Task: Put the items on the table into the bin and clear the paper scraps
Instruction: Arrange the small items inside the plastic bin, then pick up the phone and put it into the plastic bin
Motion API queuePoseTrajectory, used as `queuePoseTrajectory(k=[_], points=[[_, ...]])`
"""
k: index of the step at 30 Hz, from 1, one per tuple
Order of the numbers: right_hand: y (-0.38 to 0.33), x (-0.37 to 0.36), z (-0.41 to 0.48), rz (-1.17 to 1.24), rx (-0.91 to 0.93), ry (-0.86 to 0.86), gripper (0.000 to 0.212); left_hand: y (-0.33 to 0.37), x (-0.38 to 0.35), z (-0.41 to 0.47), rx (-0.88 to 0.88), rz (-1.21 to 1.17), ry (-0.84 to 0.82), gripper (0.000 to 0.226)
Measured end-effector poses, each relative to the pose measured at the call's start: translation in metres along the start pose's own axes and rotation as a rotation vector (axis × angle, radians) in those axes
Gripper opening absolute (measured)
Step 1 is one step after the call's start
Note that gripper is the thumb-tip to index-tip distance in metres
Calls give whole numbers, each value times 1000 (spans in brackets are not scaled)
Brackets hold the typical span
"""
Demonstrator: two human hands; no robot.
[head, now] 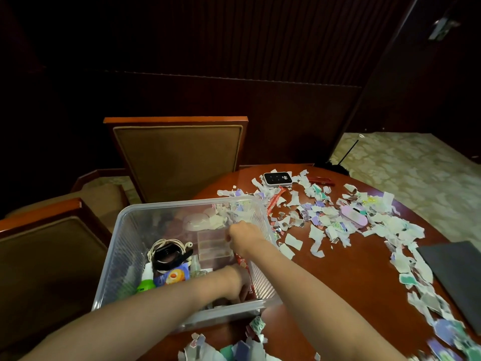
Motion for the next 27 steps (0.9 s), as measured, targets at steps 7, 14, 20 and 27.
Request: queuePoseTrajectory(k=[7,14,20,27], points=[[-3,39,-5,246,78,165,29,-20,35,-30,-10,-87,-175,41],[39,107,-16,569,4,517,23,-39,123,-70,-60,-375,-266,41],[98,92,-12,578,-243,511,24,-43,186,-56,-139,-538,60,35],[146,72,-6,607,-407,457,26,-61,214,5,35,-536,554,26]])
Point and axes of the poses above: each hand's wrist, its own z-axis towards the middle knuckle, its own x-axis out of the back of the hand, y = z × x, the point moved 3 cm from there along z, towards the middle knuckle, and after that the axes turned 10 degrees about z, right-handed, at the moved point
